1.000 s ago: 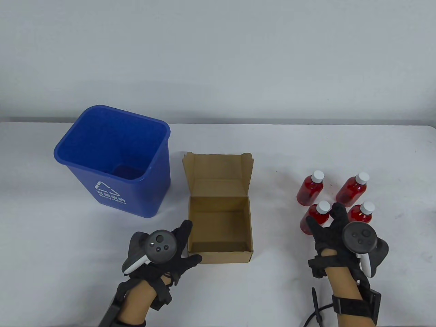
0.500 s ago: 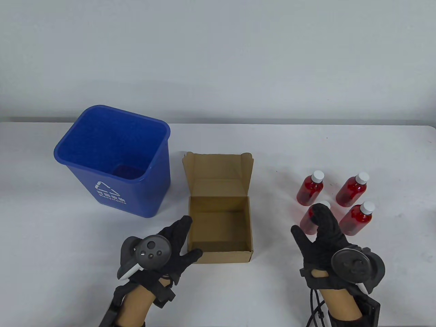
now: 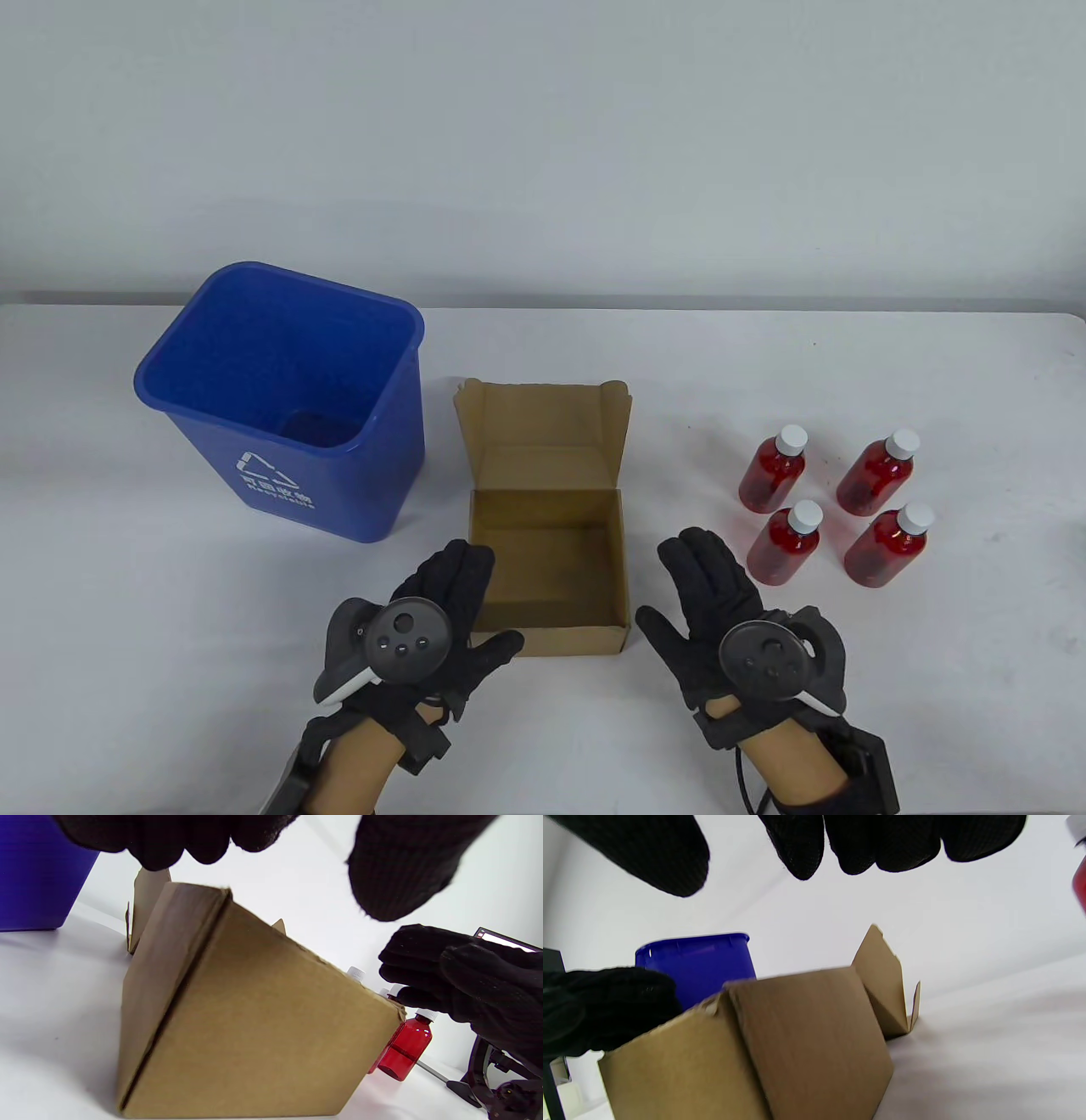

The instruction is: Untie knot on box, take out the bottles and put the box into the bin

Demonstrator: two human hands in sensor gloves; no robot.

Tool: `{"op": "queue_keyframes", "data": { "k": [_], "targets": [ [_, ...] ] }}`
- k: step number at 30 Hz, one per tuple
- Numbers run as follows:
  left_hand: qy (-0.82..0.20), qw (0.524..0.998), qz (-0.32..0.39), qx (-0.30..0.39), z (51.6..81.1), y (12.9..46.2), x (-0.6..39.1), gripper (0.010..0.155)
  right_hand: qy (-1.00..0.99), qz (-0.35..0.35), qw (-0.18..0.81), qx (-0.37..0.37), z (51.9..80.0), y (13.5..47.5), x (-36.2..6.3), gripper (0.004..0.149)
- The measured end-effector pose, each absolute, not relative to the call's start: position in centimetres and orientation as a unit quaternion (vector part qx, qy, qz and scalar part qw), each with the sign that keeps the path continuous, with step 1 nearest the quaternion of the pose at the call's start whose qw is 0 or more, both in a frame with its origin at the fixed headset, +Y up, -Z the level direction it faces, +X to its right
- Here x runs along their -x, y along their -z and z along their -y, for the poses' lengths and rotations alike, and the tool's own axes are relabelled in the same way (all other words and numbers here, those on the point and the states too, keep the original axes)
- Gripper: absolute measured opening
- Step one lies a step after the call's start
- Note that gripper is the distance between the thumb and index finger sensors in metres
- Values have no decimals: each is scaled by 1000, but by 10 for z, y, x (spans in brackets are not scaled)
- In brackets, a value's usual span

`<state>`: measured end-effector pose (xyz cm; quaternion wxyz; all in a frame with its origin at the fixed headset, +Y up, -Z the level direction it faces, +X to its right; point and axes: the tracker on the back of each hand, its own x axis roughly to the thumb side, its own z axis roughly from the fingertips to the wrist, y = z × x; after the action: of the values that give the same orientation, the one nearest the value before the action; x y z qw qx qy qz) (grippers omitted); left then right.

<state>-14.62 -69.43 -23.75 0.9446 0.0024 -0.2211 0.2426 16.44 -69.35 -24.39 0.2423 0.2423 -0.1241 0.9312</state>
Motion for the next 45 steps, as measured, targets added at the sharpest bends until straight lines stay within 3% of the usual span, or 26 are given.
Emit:
{"op": "queue_keyframes", "data": {
  "k": [9, 16, 33, 40, 45],
  "targets": [
    [-305, 937, 171, -7, 692, 252, 155, 94, -932, 92, 241, -255, 699, 246, -155, 76],
    [-318, 939, 128, 42, 683, 284, 157, 94, -925, 84, 264, -260, 697, 244, -161, 74],
    [-262, 955, -27, 136, 693, 340, 144, 84, -916, 79, 302, -252, 694, 249, -178, 72],
    [-267, 946, -55, 175, 700, 357, 147, 76, -915, 78, 307, -248, 693, 250, -180, 71],
    [-272, 932, -36, 239, 706, 360, 145, 82, -914, 77, 310, -249, 692, 250, -180, 71]
  ]
}}
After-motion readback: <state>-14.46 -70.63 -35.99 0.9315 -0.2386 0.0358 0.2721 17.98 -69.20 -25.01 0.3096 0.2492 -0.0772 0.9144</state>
